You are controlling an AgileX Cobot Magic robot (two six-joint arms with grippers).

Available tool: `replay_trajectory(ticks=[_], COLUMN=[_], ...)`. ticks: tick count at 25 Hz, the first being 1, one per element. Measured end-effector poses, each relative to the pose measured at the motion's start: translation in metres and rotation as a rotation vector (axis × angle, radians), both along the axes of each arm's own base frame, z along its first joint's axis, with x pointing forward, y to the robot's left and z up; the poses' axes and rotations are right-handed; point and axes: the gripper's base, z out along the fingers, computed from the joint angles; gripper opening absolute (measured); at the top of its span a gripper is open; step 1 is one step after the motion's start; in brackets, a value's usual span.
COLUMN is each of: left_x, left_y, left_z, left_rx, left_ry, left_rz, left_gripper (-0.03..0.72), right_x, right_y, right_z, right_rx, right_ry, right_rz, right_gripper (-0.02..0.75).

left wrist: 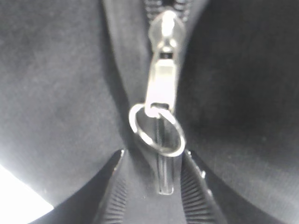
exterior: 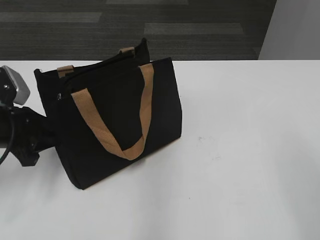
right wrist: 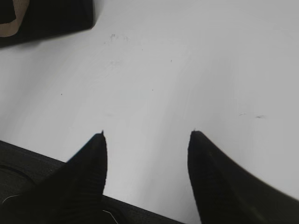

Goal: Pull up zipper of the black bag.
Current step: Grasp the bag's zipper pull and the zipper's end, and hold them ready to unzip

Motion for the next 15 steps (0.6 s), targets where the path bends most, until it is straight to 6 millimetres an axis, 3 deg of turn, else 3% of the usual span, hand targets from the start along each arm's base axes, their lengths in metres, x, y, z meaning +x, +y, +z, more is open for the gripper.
replay_trajectory(ticks=[5, 12, 15], left_x=[0.010, 0.011, 0.011], left_y=[0.000, 0.000, 0.000], left_z=[0.007, -0.002, -0.003], left_rx=[-0.003, -0.005, -0.004], left_ry=[-0.035, 0.004, 0.009], left_rz=[0.002, 0.008, 0.009], left_gripper=[0.289, 0.288, 0.245], right_x=[0.000, 0.000, 0.000], right_y=[0.000, 0.000, 0.000], right_z=[0.000, 0.000, 0.000], right_rx=[0.000, 0.000, 0.000], right_ry=[0.000, 0.000, 0.000], right_rz=[0.000, 0.000, 0.000], right_gripper=[0.433, 0.433, 0.433])
